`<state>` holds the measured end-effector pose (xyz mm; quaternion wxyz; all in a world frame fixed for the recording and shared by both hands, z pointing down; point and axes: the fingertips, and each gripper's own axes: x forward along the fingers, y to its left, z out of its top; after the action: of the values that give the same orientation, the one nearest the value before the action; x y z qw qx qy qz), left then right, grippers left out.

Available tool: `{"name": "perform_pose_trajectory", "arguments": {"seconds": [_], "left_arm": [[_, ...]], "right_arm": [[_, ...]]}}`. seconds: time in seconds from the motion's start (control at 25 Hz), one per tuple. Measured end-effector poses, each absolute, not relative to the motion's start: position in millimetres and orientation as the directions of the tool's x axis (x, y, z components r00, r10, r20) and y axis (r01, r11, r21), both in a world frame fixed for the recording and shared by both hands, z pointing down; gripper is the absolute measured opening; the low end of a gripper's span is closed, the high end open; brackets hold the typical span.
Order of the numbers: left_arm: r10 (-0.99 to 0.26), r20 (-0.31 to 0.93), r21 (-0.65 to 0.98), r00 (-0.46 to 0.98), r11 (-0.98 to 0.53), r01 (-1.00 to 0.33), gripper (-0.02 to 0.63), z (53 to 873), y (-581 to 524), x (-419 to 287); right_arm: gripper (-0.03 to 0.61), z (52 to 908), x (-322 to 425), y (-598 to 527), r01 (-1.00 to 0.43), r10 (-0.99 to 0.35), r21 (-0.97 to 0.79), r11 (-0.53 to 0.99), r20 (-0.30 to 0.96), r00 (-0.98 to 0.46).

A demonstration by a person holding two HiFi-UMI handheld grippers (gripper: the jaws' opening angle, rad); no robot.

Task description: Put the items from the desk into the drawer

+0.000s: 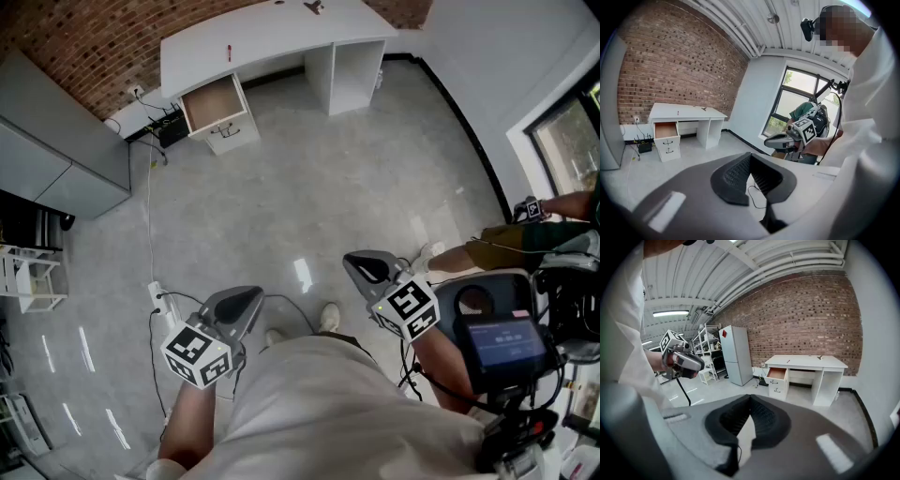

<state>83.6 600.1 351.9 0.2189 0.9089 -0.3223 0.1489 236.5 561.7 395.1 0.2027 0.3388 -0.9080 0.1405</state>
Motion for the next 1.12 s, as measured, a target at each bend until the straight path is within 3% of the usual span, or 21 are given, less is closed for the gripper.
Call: {"name": "perform_pose_trajectory", "arguments": {"seconds": [0.48, 0.8, 1.0, 1.12], "left_arm": [[-0.544, 0.374, 0.346, 0.751, -0.67, -0.657, 0.008, 348.8, 712.1, -80.8], [-0.55, 0.384, 0.352, 0.741, -0.655, -0.669, 0.008, 405.5, 639.9, -96.8], [-0.555, 0.396, 0.347, 0.731, -0.647, -0.679, 0.008, 403.5, 585.7, -94.8], [-0.566, 0.406, 0.34, 0.717, -0.635, -0.694, 0.039, 387.4, 537.2, -84.0]], "right_arm": [[0.002, 368.0, 53.6, 651.9, -0.649, -0.54, -0.086, 0.756, 0.479, -0.692], [0.007, 409.8, 42.2, 580.5, -0.672, -0.556, -0.087, 0.735, 0.49, -0.671], [0.037, 403.1, 46.1, 527.7, -0.668, -0.555, -0.082, 0.739, 0.487, -0.674], [0.041, 385.2, 54.0, 477.1, -0.664, -0.562, -0.085, 0.743, 0.459, -0.688]]}}
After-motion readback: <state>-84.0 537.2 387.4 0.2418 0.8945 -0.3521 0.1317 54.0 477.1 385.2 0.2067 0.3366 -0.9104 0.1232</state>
